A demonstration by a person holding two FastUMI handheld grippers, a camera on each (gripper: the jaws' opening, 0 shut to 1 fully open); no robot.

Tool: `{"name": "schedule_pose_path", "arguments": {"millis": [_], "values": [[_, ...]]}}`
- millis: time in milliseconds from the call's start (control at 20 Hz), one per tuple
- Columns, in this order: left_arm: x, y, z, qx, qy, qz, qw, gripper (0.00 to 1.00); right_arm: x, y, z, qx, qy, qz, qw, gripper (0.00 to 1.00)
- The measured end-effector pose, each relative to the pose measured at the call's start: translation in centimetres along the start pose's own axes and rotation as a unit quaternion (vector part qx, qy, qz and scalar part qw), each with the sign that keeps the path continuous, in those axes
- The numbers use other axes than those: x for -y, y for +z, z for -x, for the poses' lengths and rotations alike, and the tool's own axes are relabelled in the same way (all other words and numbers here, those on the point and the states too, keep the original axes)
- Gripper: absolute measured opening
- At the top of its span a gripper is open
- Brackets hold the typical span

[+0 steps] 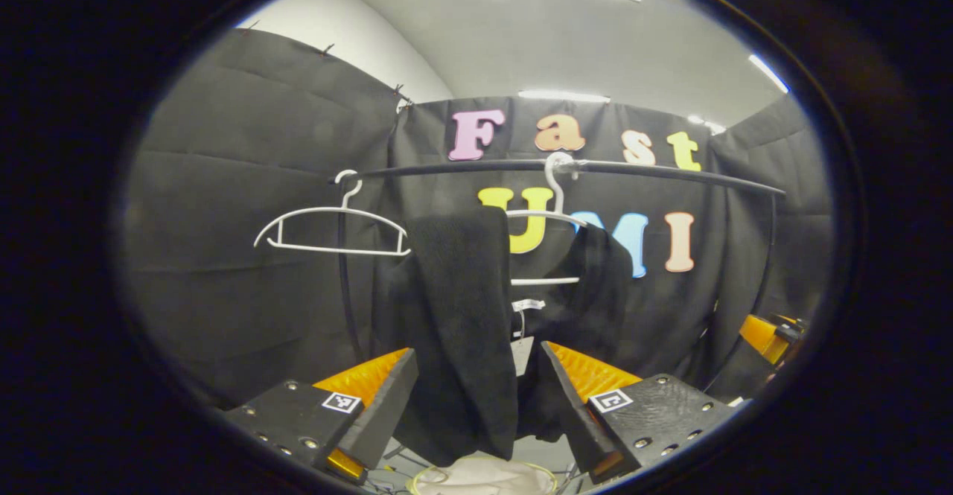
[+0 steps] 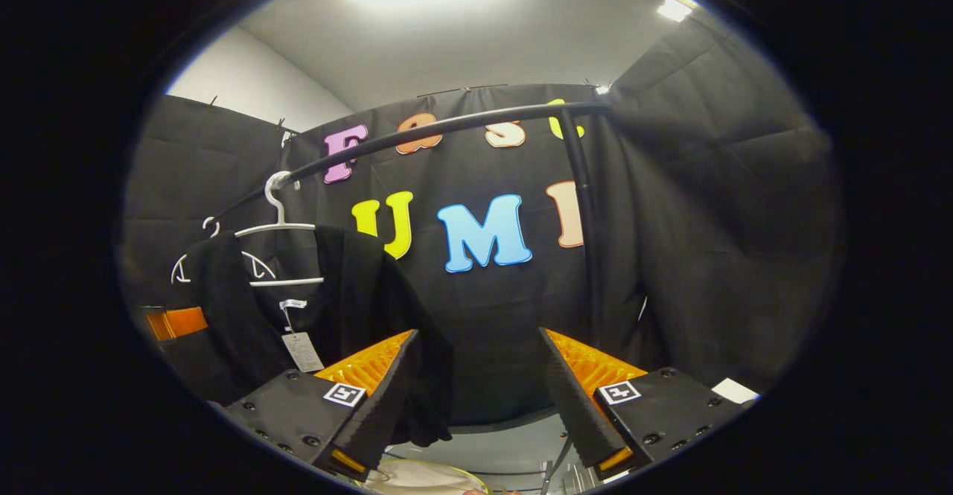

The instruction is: Grasp the clothes on the hanger with both hands and then place them into the laundry hamper below.

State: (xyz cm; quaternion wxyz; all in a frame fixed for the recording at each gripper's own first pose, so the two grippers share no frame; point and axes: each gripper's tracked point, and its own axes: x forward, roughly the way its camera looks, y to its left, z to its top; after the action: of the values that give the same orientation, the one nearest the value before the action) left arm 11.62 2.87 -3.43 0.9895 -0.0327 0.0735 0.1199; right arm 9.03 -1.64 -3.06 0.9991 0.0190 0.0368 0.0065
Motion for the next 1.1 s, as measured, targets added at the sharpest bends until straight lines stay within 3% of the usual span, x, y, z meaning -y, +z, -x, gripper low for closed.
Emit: {"name": "schedule_pose_path", "arguments": {"millis": [550, 1100], "values": [[0.6, -1.0, -7.0, -0.012, 0.089, 0.012, 0.996, 0.94, 1.0, -3.1, -7.5, -0.025, 0.067, -0.002, 0.997, 0.98], [1.0, -1.8, -11.7, 0.0, 0.165, -0.008, 0.986, 0.94, -1.1, -5.6, -11.0, -0.056, 0.159, 0.009, 0.986, 0.98]]}}
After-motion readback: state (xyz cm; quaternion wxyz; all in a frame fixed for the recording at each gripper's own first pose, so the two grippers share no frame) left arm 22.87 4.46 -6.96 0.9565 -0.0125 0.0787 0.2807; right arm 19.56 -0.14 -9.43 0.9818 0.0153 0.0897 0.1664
